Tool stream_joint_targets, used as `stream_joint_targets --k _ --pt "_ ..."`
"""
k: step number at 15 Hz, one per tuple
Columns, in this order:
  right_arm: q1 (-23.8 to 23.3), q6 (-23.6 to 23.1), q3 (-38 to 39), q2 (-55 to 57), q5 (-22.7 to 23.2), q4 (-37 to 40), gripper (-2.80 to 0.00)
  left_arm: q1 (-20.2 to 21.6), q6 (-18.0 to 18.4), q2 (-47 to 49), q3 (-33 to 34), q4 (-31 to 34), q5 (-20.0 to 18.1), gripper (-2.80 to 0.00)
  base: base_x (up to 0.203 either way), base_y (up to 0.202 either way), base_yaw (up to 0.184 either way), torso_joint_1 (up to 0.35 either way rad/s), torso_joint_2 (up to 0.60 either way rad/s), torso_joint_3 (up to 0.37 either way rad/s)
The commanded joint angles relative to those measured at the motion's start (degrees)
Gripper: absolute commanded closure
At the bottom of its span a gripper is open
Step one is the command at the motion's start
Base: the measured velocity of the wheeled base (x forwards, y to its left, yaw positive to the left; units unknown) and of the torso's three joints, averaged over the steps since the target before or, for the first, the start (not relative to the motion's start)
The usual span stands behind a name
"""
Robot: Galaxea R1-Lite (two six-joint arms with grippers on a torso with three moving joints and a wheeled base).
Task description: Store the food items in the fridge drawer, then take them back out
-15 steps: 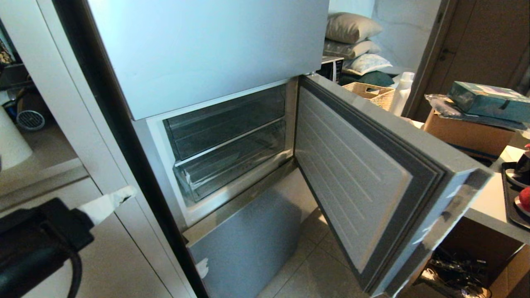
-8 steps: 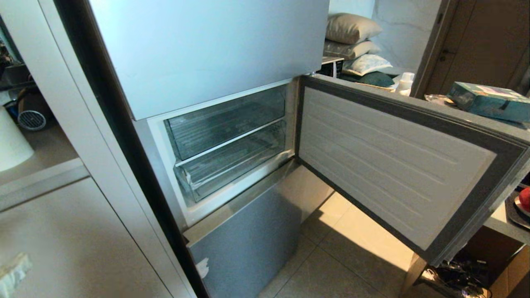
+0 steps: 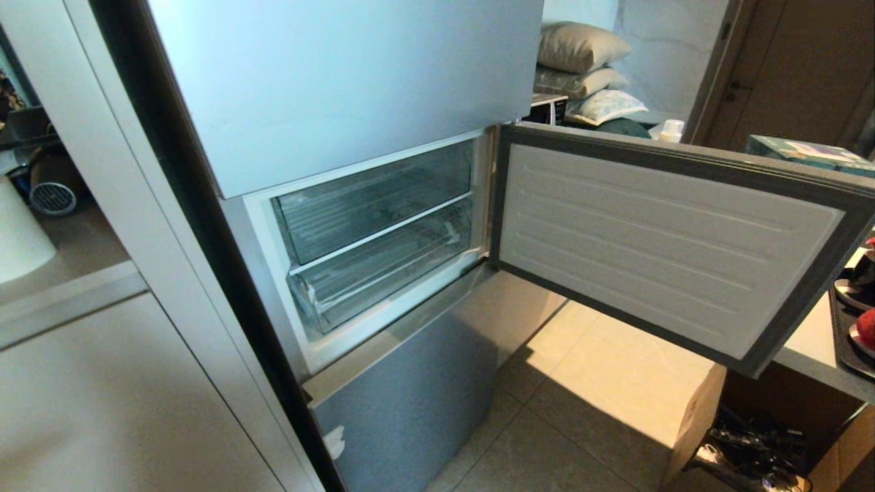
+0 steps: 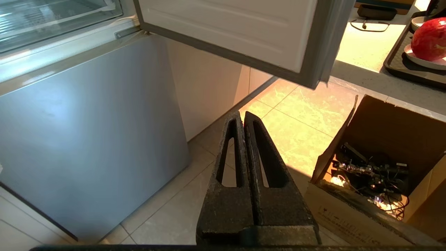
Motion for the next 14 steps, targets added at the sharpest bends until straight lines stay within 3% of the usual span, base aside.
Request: stream_joint_targets --k 1,3,4,14 --pt "0.01 0.01 0.00 0.05 -0.02 -0.03 0.00 -0.08 -3.28 -4.04 0.53 -0.98 1.92 0.00 0.000 0.000 0.000 0.000 0.00 0.000" --pt "0.01 -0.08 0.00 0.05 -0.02 -0.03 0.00 -0.08 -10.04 -4.00 0.56 -0.59 3.13 0.00 0.000 0.000 0.000 0.000 0.00 0.000" --pt "0.01 -0.08 0.00 0.05 -0.02 -0.03 0.00 -0.08 -11.78 -4.00 0.56 -0.59 3.66 0.00 0.000 0.000 0.000 0.000 0.00 0.000" --pt "0.01 0.01 0.00 0.11 -0.11 -0.03 0.00 -0.08 -11.78 -4.00 0.56 -0.59 3.66 0.00 0.000 0.000 0.008 0.000 0.00 0.000"
